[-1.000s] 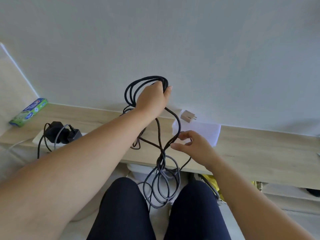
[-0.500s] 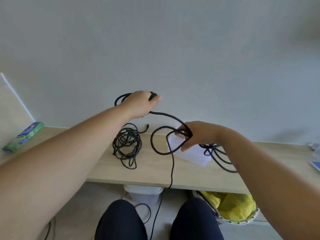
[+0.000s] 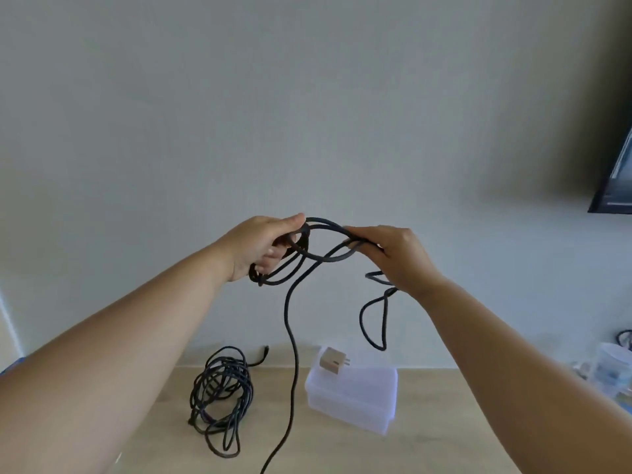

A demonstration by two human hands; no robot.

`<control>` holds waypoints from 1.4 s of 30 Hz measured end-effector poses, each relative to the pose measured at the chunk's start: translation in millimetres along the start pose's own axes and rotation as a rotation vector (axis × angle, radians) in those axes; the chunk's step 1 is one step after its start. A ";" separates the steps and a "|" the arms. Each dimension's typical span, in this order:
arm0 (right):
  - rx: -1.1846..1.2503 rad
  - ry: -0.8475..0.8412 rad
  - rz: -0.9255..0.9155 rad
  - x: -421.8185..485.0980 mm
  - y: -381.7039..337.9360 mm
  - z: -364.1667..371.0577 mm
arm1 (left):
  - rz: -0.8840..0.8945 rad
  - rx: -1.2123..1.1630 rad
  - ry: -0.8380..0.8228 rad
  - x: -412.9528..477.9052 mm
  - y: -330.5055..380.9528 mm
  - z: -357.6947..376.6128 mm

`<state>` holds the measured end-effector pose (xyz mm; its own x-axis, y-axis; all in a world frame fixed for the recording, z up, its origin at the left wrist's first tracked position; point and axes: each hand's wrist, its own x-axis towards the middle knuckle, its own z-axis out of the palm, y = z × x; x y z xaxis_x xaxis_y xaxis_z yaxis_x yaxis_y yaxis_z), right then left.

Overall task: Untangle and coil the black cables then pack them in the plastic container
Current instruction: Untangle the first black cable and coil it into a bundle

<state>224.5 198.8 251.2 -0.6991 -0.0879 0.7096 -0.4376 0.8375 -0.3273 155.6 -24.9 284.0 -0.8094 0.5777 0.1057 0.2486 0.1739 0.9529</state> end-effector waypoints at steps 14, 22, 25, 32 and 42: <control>0.537 -0.040 1.032 -16.7 29.0 2.4 | 0.063 -0.313 0.000 -19.0 -1.4 13.6; 1.113 0.064 1.068 -31.7 2.7 29.2 | -0.034 -0.326 0.205 -13.3 -15.1 29.2; 0.750 0.032 0.862 -41.9 -29.2 29.4 | -0.092 -0.378 0.285 -7.3 -21.2 32.5; 0.461 -0.199 0.697 -65.9 -59.8 62.7 | -0.168 -0.499 0.336 -2.7 -32.2 54.8; 1.217 -0.419 0.937 -78.7 -66.5 90.1 | -0.209 -0.455 0.508 -1.1 -61.2 42.7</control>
<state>257.6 101.4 160.9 -0.9785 -0.1200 -0.1676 0.1905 -0.2155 -0.9577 164.0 -2.1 213.4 -0.9913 0.1065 -0.0779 -0.0957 -0.1741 0.9801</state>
